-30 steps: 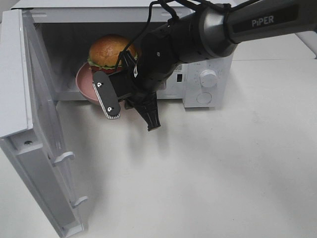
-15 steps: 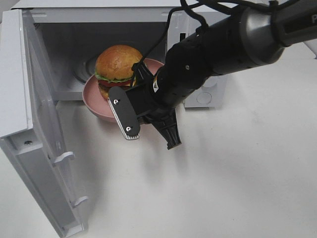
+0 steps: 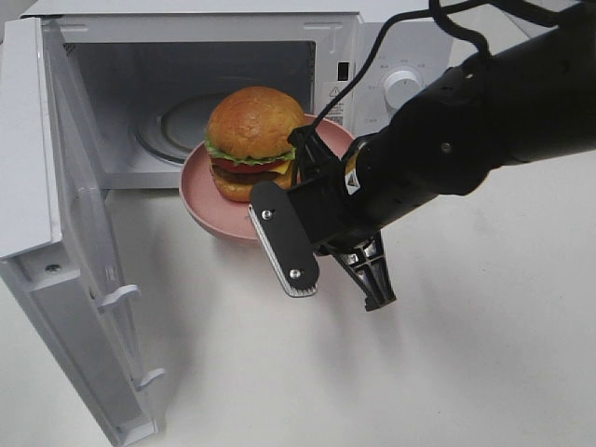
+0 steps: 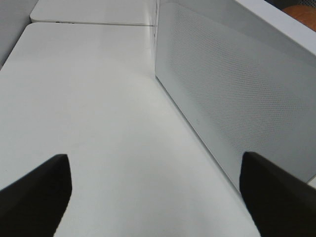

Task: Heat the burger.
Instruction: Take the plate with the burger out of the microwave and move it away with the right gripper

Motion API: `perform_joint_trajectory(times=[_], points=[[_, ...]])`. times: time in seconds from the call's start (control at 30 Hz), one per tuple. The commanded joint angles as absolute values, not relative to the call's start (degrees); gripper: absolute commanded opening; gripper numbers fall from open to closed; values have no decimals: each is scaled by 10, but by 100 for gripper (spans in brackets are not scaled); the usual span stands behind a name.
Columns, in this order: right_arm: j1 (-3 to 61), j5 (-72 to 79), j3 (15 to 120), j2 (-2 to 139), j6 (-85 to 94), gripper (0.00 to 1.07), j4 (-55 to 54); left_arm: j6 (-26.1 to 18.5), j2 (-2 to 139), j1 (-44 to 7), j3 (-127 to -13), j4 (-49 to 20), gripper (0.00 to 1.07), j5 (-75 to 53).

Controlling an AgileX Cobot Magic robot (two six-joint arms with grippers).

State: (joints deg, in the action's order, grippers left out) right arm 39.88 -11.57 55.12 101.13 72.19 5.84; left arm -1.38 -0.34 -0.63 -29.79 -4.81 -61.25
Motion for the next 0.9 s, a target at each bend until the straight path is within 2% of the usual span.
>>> perform_joint_trajectory(times=[0.03, 0.9], points=[[395, -68, 524, 975, 721, 0, 66, -12, -12, -5, -297, -48, 84, -613], [395, -86, 309, 743, 721, 1, 64, -12, -12, -5, -297, -48, 84, -613]])
